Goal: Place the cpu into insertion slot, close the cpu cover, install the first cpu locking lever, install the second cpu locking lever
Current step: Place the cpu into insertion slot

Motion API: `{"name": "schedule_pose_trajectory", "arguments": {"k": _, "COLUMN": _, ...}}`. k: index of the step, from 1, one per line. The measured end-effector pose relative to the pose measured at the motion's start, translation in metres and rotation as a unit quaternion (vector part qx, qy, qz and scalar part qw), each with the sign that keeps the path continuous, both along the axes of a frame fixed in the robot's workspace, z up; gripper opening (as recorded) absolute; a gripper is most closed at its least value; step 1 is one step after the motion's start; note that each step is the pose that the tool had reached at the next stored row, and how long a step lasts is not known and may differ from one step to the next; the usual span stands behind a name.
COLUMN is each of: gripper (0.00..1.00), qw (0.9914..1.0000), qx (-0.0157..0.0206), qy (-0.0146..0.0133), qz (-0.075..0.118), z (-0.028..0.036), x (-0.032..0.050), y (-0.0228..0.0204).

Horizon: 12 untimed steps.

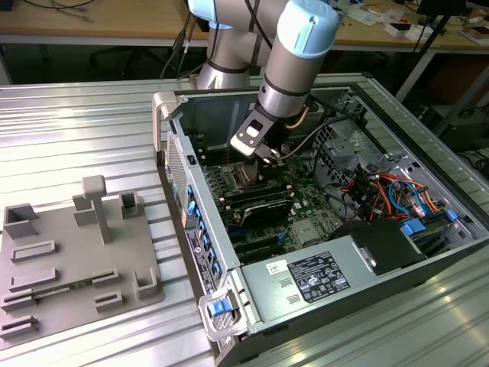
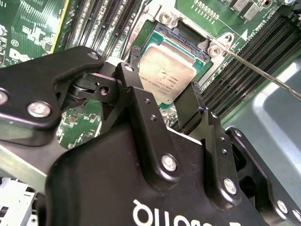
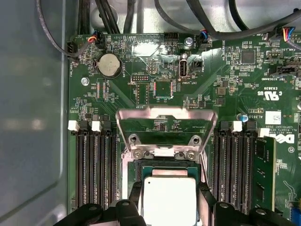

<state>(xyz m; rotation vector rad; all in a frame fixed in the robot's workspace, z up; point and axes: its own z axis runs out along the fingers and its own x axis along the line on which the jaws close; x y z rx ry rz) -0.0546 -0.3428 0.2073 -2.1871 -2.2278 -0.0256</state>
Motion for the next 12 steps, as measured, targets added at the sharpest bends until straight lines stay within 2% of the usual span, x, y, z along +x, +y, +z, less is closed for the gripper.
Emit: {"name": "schedule_pose_trajectory", "arguments": {"k": 12, "gripper": 0.55, "qw": 1.0, "qx": 0.0, "qy": 0.0, "qz": 0.0, "z": -0.0005, "x": 0.0, "y": 0.0034}}
